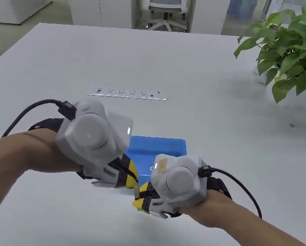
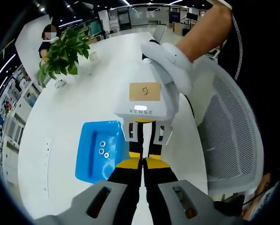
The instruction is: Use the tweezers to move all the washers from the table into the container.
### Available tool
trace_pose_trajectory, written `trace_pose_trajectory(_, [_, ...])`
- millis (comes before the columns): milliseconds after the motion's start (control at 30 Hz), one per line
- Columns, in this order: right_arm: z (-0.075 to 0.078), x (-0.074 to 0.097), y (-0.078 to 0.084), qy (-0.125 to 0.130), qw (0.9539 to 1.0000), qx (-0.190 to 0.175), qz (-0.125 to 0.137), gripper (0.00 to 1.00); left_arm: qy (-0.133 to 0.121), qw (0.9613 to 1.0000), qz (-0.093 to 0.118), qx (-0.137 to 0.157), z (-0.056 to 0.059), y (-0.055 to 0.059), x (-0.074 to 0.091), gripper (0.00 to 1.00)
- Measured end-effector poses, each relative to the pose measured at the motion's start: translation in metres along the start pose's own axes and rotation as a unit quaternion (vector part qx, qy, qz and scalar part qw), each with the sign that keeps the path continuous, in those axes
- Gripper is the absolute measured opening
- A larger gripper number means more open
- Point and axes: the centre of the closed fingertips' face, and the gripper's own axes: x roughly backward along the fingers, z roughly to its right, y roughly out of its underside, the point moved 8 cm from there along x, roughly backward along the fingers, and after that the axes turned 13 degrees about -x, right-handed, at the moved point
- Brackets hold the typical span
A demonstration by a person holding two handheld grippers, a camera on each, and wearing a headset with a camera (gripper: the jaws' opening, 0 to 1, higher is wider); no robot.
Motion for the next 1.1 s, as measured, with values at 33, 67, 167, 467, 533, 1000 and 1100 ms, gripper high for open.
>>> trace_pose_trajectory(33, [0.000,0.001,0.000,0.001,1.0000,0.001,0.000,0.10,0.000,1.0000,0.000,-0.001,0.000,-0.001,0.000,0.05])
trace_pose_trajectory(67, [0.000,0.003,-0.001,0.002,1.0000,0.002,0.001,0.10,0.000,1.0000,0.001,-0.003,-0.001,-0.002,0.001,0.05])
trace_pose_trajectory(167, [-0.001,0.008,-0.002,0.004,1.0000,0.004,0.003,0.10,0.003,1.0000,0.002,-0.006,-0.002,-0.007,0.003,0.05])
trace_pose_trajectory(467, [-0.001,0.020,-0.008,0.013,0.9999,0.004,0.008,0.10,0.004,0.9998,-0.001,-0.019,-0.007,-0.019,0.011,0.05])
trace_pose_trajectory(533, [0.001,0.023,-0.011,0.014,0.9998,0.005,0.009,0.10,0.002,0.9998,0.000,-0.021,-0.008,-0.021,0.013,0.05])
trace_pose_trajectory(1000, [0.010,0.041,-0.021,0.028,0.9995,0.012,0.013,0.10,-0.010,0.9993,0.000,-0.035,-0.020,-0.035,0.023,0.05])
trace_pose_trajectory(1100, [0.012,0.043,-0.023,0.029,0.9994,0.012,0.013,0.10,-0.010,0.9992,0.000,-0.040,-0.023,-0.037,0.024,0.05])
